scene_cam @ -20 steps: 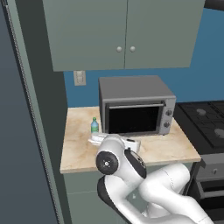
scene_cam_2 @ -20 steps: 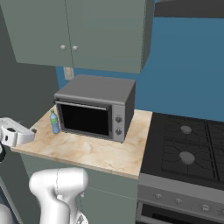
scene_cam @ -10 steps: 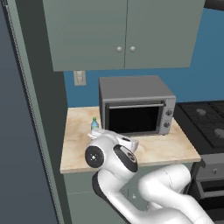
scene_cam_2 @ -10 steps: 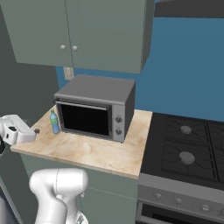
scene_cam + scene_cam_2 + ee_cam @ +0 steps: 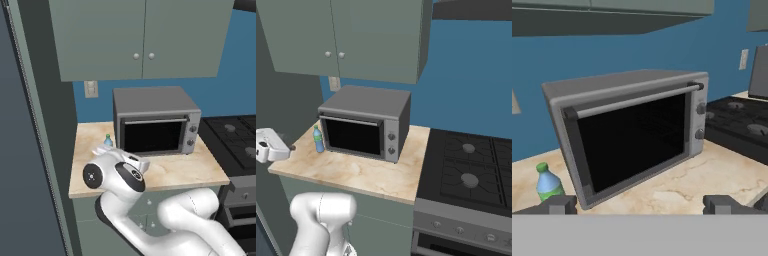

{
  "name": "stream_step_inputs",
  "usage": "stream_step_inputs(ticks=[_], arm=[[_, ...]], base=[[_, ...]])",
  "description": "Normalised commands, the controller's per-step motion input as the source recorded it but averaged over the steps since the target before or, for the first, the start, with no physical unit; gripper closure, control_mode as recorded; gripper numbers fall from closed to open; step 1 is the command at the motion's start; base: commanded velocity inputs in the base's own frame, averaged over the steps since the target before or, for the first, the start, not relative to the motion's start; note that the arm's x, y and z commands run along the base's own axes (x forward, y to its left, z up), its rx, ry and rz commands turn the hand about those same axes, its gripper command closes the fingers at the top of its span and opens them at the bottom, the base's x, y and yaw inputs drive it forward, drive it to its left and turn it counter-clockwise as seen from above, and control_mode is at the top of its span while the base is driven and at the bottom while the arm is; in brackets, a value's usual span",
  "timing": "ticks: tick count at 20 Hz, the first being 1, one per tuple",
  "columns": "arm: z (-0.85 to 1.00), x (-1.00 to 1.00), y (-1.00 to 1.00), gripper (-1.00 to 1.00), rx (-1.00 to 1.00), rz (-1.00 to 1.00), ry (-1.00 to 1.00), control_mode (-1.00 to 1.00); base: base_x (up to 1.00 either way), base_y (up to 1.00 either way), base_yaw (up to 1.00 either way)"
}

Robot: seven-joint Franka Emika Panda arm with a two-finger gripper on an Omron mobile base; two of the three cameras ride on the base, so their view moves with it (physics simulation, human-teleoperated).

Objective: Take the bottled waters from the counter and place them in the freezer to freeze. Close the freezer door after placing the bottles.

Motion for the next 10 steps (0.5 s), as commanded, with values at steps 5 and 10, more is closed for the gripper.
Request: stream_step_inputs(ticks=[5, 10], arm=[[0.0, 0.27, -0.01, -1.0, 0.0, 0.0, 0.04, -1.0], [0.0, 0.02, 0.0, -1.0, 0.0, 0.0, 0.02, -1.0]], base=[[0.0, 0.0, 0.0], [0.0, 0.0, 0.0]])
